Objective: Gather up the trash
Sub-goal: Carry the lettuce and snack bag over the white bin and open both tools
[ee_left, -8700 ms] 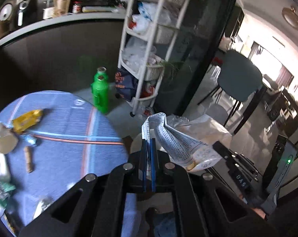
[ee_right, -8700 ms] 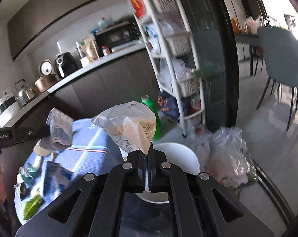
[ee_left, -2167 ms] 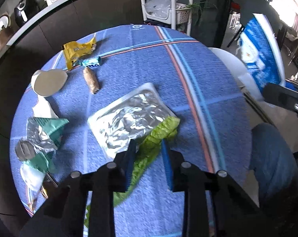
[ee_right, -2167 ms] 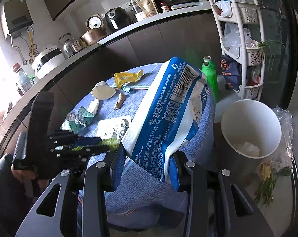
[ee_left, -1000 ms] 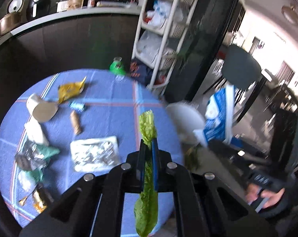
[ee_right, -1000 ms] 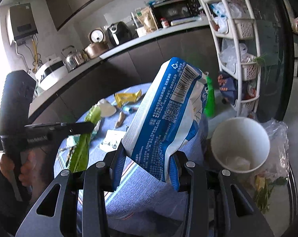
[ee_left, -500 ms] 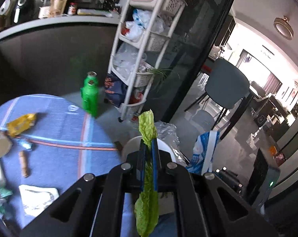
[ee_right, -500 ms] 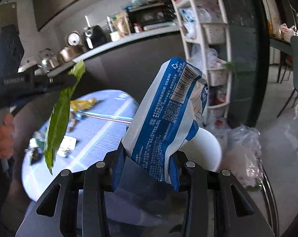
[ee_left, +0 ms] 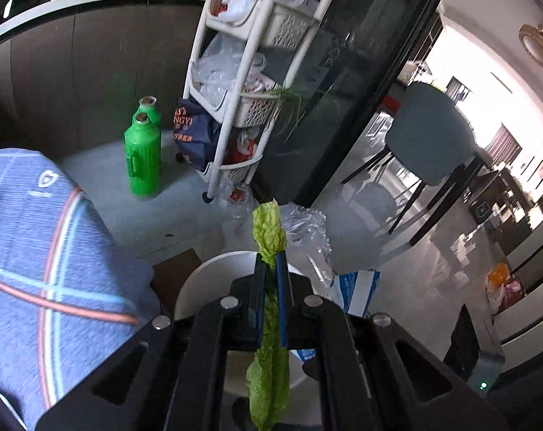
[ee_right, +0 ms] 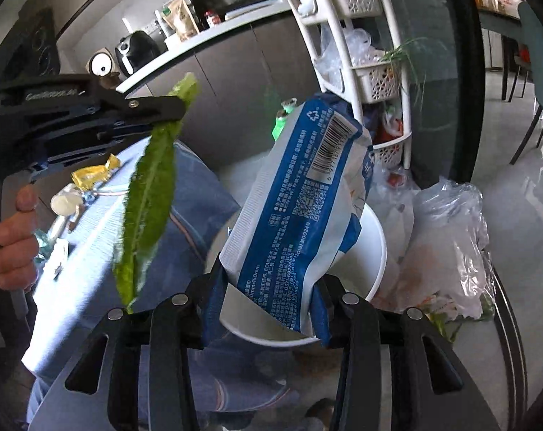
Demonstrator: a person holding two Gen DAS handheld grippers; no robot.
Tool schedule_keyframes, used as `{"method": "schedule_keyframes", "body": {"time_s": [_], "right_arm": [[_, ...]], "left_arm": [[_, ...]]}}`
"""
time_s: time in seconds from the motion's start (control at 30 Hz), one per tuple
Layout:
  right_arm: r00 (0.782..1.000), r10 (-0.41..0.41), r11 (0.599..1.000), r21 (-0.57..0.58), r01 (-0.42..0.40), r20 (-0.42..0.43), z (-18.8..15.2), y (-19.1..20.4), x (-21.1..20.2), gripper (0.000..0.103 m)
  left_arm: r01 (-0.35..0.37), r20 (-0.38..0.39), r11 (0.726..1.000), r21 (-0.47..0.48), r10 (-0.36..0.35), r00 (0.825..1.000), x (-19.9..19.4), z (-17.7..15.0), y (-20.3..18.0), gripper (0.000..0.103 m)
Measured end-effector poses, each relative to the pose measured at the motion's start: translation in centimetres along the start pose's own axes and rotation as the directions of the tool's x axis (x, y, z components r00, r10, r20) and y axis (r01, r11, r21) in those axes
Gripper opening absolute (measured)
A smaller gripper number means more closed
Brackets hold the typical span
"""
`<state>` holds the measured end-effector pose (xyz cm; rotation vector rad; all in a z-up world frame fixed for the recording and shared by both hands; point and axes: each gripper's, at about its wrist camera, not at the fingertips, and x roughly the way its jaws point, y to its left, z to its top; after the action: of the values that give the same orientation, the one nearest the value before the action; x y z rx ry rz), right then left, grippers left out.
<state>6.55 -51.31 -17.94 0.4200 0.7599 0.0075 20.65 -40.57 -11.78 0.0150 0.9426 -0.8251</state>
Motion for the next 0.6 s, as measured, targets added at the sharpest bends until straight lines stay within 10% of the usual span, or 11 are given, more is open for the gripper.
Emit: {"method": "schedule_keyframes", "body": {"time_s": [0.13, 0.23, 0.37, 0.6], "right_arm": [[0.999, 0.012, 1.0, -0.007, -0.012, -0.036, 0.2, -0.9, 2.1, 0.045], [0.999, 0.006, 1.0, -0.025, -0.007, -0.036, -0.1, -1.0, 2.8, 0.091], [1.0, 0.006, 0.998, -0.059, -0.006, -0.012, -0.6, -0.7, 2.2, 0.094], [1.0, -0.018, 0.999, -0.045, 0.018, -0.002, -1.0, -0.1, 0.3, 0.094]], "left_arm": [[-0.021, -0.035, 1.0, 0.017, 0.021, 0.999, 2.5, -0.3, 0.2, 0.009], [-0.047, -0.044, 0.999, 0.023, 0.048, 0.998, 3.4, -0.5, 0.5, 0.045], [-0.105, 0.016, 0.994, 0.023, 0.105, 0.994, 2.6, -0.6, 0.8, 0.081], [-0.138, 0.074, 0.99, 0.032, 0.135, 0.988, -0.7, -0.5, 0.5, 0.099]]}}
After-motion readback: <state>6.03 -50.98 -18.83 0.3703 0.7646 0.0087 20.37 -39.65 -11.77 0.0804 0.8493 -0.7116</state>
